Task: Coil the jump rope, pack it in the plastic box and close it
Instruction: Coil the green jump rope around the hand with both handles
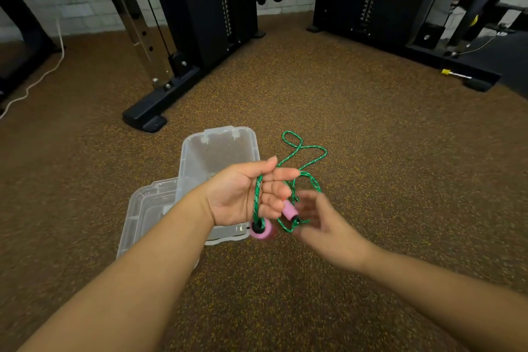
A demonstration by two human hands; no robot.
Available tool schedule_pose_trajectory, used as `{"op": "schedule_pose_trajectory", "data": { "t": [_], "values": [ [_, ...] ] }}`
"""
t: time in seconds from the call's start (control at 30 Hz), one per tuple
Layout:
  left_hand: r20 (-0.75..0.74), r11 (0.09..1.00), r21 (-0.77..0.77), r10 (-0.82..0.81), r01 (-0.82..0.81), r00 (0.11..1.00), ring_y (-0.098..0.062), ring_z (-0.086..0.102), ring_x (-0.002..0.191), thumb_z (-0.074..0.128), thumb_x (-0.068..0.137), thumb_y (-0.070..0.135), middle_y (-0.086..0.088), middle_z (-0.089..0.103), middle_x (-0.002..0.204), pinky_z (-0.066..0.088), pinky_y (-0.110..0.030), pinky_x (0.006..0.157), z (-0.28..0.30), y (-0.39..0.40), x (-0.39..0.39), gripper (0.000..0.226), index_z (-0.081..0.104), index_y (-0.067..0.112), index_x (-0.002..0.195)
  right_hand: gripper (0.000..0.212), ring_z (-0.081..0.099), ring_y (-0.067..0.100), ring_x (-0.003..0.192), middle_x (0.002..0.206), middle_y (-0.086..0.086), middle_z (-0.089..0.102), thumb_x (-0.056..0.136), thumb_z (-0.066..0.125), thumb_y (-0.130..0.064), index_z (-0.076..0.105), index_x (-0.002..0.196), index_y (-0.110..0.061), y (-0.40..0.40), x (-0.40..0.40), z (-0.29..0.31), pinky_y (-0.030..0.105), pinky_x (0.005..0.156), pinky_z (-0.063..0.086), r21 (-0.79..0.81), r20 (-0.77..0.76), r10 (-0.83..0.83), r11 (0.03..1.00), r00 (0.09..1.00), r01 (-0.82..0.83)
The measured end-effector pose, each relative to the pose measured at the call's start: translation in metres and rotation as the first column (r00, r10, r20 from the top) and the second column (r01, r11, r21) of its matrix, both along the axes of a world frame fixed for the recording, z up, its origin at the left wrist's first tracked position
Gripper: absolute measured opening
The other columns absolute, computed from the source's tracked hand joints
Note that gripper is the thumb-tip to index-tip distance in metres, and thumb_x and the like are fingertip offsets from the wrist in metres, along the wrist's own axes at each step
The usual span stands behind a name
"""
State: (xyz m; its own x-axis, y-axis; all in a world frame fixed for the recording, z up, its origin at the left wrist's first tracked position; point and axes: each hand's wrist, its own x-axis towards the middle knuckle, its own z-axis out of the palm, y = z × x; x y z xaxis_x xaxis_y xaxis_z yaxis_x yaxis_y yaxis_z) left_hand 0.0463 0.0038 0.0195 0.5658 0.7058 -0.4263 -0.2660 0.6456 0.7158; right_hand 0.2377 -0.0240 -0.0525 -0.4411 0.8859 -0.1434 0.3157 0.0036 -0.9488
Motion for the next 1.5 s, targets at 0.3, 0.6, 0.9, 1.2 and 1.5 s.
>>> {"op": "schedule_pose_trajectory", "data": {
  "t": [0.3,0.6,0.9,1.2,1.5],
  "values": [
    [-0.032,0.994,-0.002,-0.106,0.106,0.994,-0.017,0.068,0.049,0.036,0.090,0.034,-0.006,0.072,0.061,0.056,-0.027,0.048,0.008,-0.014,-0.015,0.048,0.076,0.012,0.076,0.022,0.061,-0.001,0.083,0.090,-0.018,0.066,0.097,0.045,-0.007,0.060,0.106,-0.019,0.025,-0.040,0.032,0.014,0.078,0.047,0.185,-0.228,0.120,0.980,0.966,-0.078],
    [0.036,0.956,0.013,0.293,-0.294,0.955,-0.027,0.074,0.087,0.031,0.100,0.035,-0.019,0.074,0.098,0.058,-0.038,0.079,0.009,0.000,-0.013,0.056,0.077,0.004,0.093,0.040,0.058,0.010,0.082,0.077,-0.023,0.055,0.095,0.025,-0.048,0.060,0.095,-0.028,-0.014,-0.037,0.018,0.030,0.076,0.043,0.440,0.312,0.069,0.873,0.948,-0.208],
    [-0.165,0.959,0.148,0.265,-0.242,0.950,-0.023,0.071,0.096,0.013,0.099,0.053,-0.014,0.074,0.104,0.050,-0.036,0.094,0.008,0.006,-0.004,0.071,0.064,0.005,0.113,0.048,0.061,0.029,0.071,0.076,-0.001,0.064,0.092,0.018,-0.049,0.055,0.083,-0.019,-0.024,-0.026,0.071,0.040,0.060,0.048,0.624,0.501,0.110,0.642,0.858,-0.446],
    [-0.297,0.983,0.171,-0.016,0.069,0.955,-0.028,0.071,0.073,0.005,0.090,0.066,-0.018,0.072,0.075,0.057,-0.037,0.076,0.003,-0.008,-0.005,0.093,0.073,0.002,0.079,0.038,0.058,0.015,0.068,0.071,-0.009,0.061,0.092,0.031,-0.049,0.055,0.083,-0.021,0.022,-0.020,0.099,0.039,0.064,0.049,0.685,0.356,0.030,0.671,0.934,-0.283],
    [-0.148,0.939,0.207,-0.247,0.274,0.958,-0.021,0.071,0.058,0.045,0.084,0.055,-0.008,0.071,0.060,0.056,-0.028,0.062,0.018,-0.018,-0.008,0.054,0.077,0.011,0.083,0.026,0.044,0.003,0.062,0.067,-0.011,0.050,0.098,0.046,-0.035,0.054,0.076,-0.023,0.056,-0.027,0.072,0.029,0.064,0.040,0.397,0.070,0.038,0.916,0.997,-0.063]
  ]
}}
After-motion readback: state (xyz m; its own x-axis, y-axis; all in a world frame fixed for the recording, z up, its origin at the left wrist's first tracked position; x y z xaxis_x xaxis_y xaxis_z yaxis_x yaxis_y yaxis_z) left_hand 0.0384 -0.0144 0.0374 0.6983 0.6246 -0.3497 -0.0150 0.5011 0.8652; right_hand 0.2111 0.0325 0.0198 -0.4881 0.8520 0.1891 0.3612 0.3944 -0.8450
